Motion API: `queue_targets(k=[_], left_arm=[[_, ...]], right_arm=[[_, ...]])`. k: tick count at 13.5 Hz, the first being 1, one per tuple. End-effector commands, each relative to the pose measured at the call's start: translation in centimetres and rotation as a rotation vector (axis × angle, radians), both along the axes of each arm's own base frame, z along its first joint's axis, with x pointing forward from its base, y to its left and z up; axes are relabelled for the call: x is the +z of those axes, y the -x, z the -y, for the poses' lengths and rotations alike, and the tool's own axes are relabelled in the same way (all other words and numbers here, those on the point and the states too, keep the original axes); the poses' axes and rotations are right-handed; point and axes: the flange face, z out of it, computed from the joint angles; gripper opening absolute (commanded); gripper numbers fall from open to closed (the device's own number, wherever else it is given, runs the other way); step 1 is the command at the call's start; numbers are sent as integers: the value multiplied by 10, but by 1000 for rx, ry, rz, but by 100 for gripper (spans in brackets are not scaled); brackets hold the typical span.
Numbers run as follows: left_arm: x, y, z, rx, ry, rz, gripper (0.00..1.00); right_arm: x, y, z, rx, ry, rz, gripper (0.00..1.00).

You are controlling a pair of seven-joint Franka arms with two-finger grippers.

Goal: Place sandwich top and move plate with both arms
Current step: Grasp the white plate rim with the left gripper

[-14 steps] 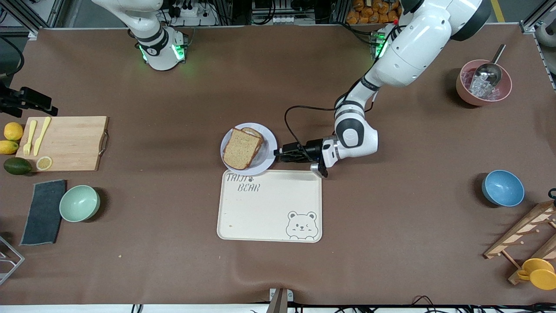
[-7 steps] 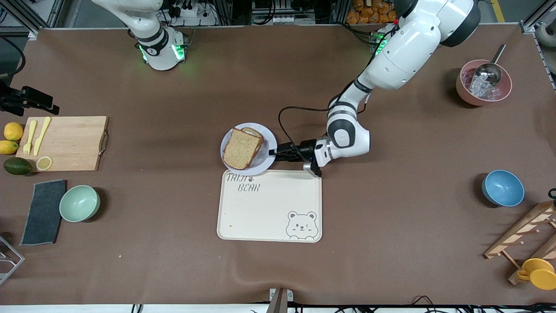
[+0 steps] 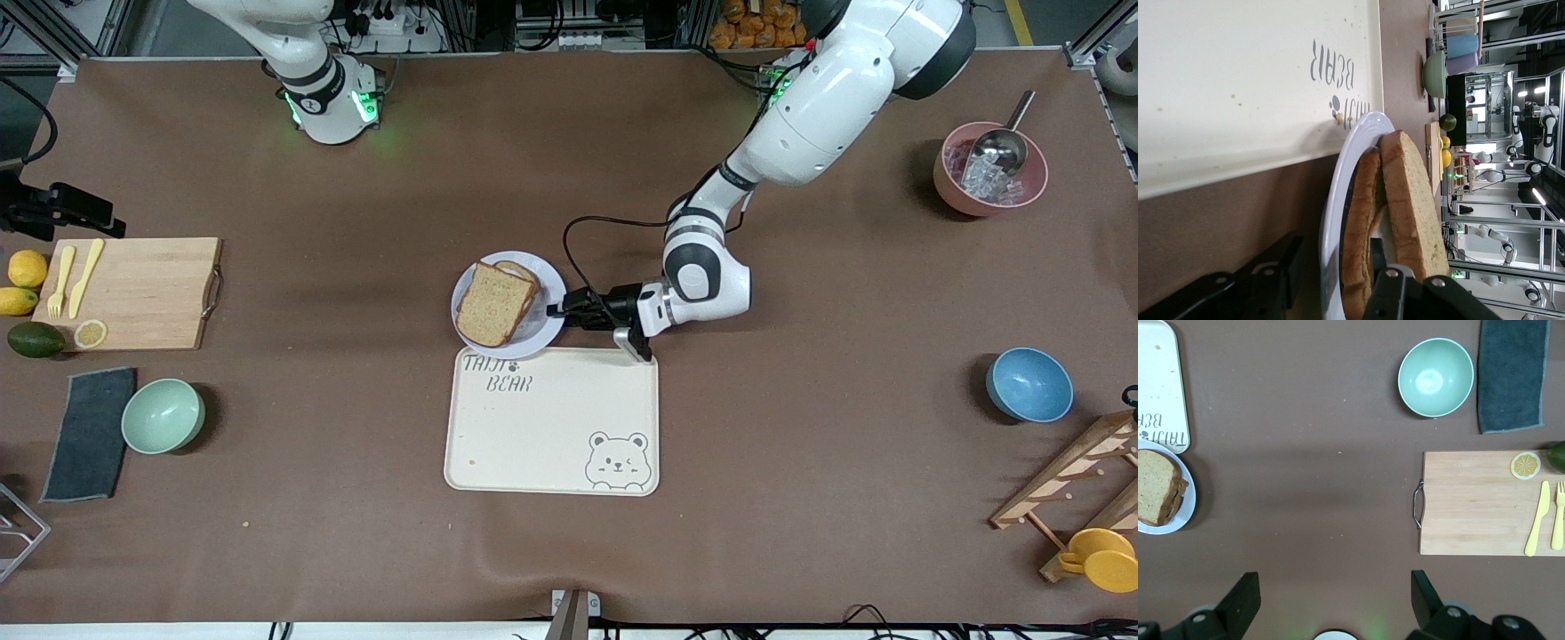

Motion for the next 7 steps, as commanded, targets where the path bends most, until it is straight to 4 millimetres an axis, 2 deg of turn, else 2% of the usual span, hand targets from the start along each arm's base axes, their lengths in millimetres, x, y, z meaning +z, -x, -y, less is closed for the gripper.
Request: queue_targets(k=[1,4,7], left_arm=[[-7,3,8,10,-2,17,43],[-8,3,8,-3,-4,44,34],[-8,1,6,-2,-5,48,30]], right_arm=[[-2,2,1,-17,13,-17,100],[2,2,2,-17,15,-8,100],[12,0,7,-20,7,29,100]])
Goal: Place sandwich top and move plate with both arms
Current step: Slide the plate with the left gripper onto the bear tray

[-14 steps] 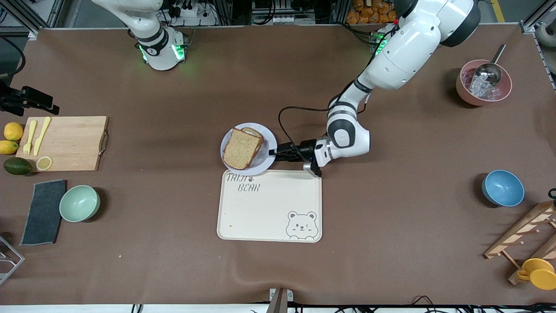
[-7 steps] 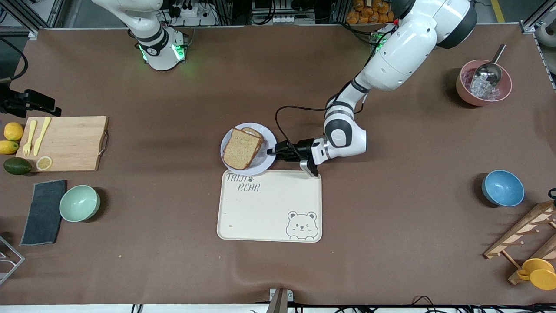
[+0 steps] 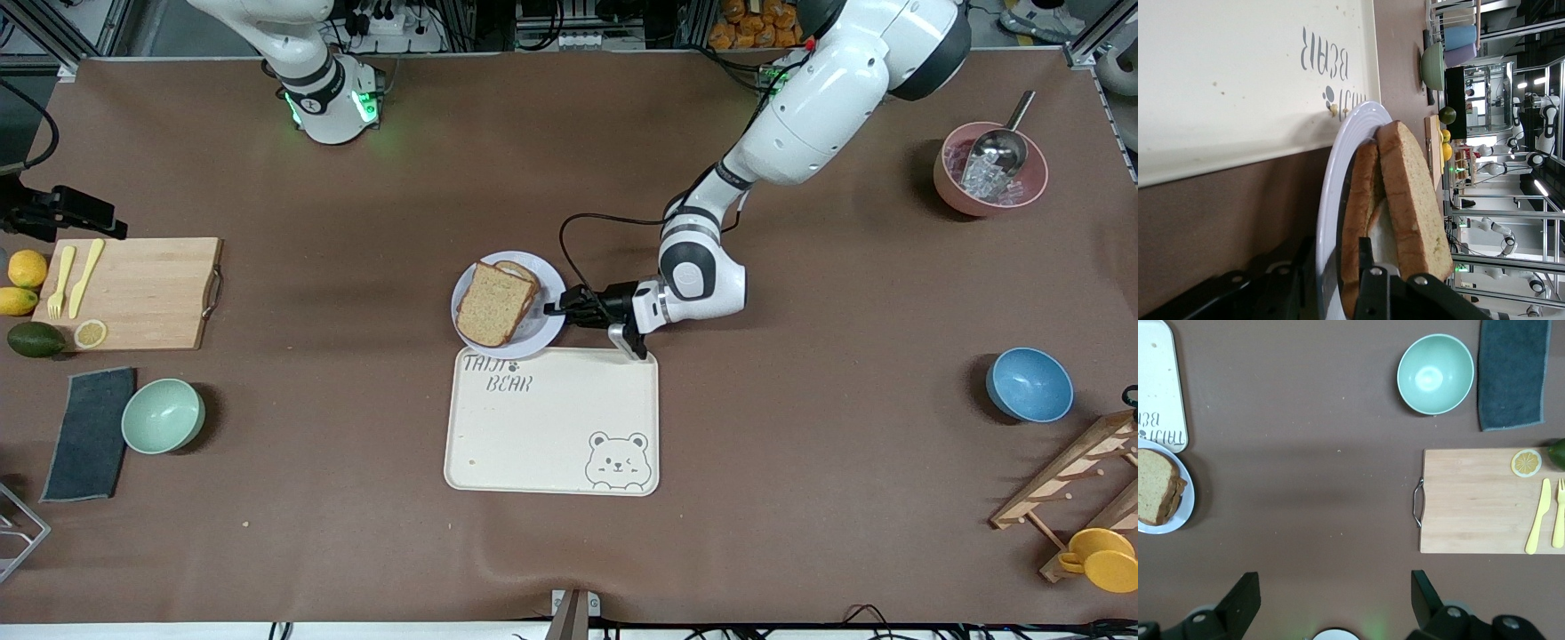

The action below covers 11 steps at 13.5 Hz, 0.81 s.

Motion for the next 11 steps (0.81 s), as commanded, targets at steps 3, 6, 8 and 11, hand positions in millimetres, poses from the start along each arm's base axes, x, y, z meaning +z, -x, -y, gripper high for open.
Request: queue_targets(k=[3,6,8,11], left_arm=[[-6,-8,-8,15,-4,67,28],[-7,-12,-14,22,-5,73,27],[-7,-11,-13,20,-4,72,26],[-7,-8,-9,15,-3,71,26]], right_arm=[[8,1,6,-17,5,18,100],[8,-3,4,-13,8,34,100],[6,-3,3,-10,7,31,100],[3,-2,3,-11,6,24,100]])
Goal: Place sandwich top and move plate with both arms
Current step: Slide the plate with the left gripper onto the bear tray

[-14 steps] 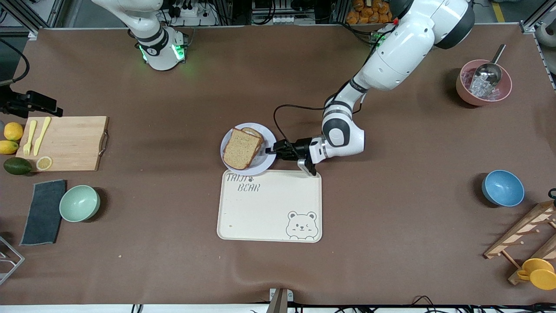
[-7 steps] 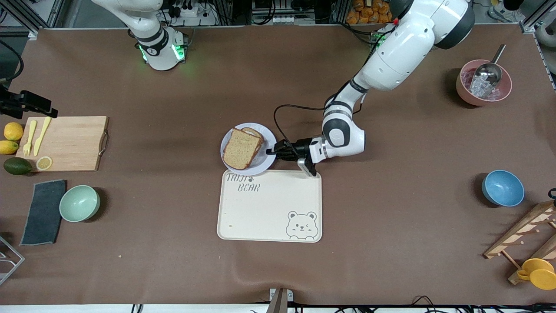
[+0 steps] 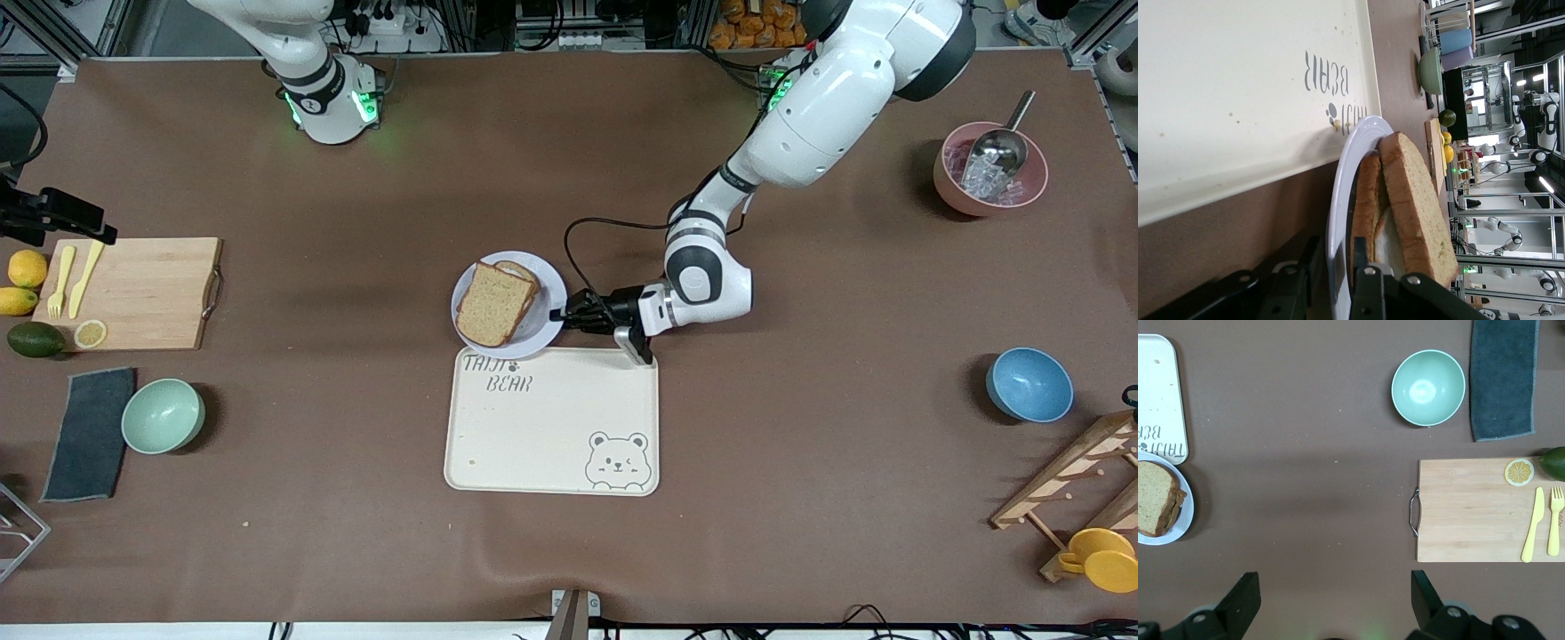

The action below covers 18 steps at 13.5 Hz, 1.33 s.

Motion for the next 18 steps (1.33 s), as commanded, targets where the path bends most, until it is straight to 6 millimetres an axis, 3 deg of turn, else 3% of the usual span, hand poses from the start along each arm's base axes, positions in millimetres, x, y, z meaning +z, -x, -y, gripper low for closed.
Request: queue_targets(k=[1,9,18], left_arm=[[-7,1,1,14,-2,21,26],[-7,3,4,11,0,18,8],[6,3,10,10,17,19,0]], right_arm=[[-3,-1,-1,-4,2,-5,100],[-2,0,-1,-4,2,-5,100],[-7,-1,-1,-3,1,-12,100]])
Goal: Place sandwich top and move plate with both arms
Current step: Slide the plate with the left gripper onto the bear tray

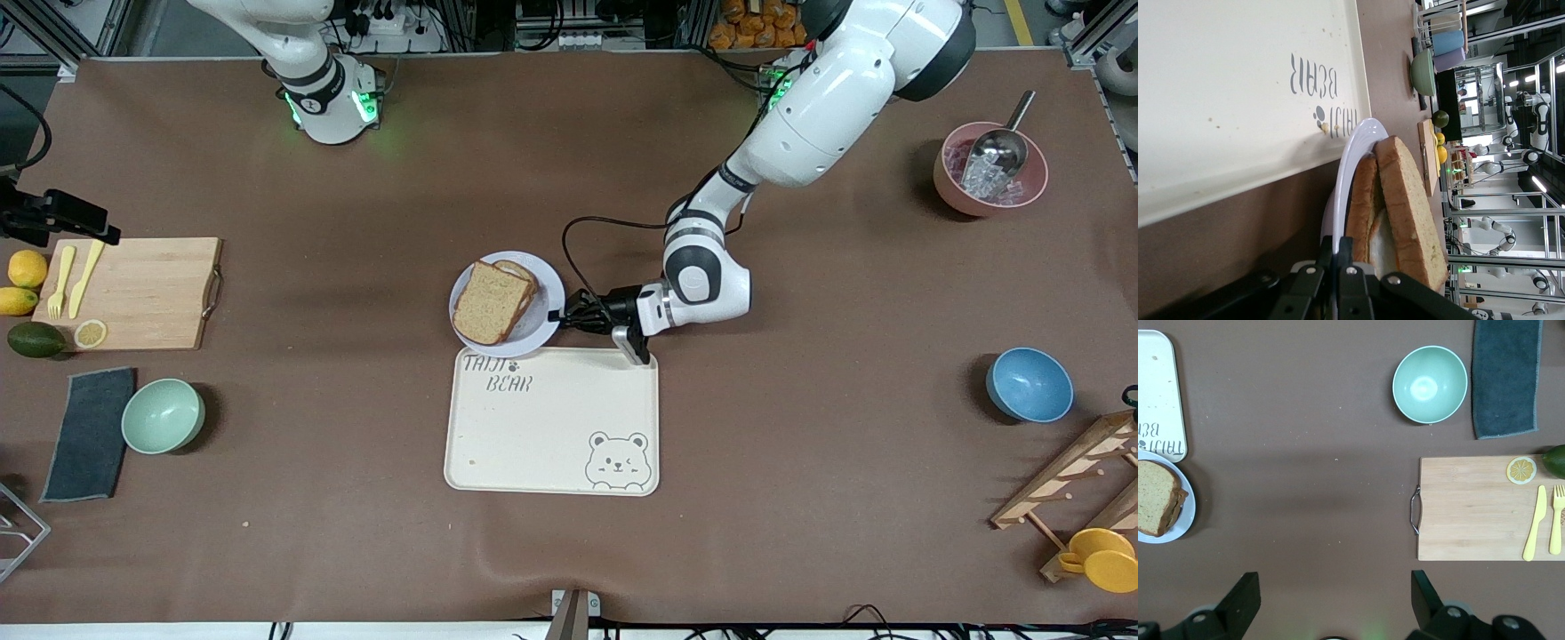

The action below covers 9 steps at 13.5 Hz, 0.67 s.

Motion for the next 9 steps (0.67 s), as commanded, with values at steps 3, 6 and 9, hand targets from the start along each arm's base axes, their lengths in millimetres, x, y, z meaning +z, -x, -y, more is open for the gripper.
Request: queue_targets(k=[3,6,9], left_arm=[[10,6,11,18,24,6,0],[23,8,19,43,57,-9,0],[36,3,17,62,89,-17,0]], right_arm=[[-2,-1,-1,-4,2,-3,100],[-2,-1,0,-5,2,-3,100],[0,-2,-1,-8,7,24,100]])
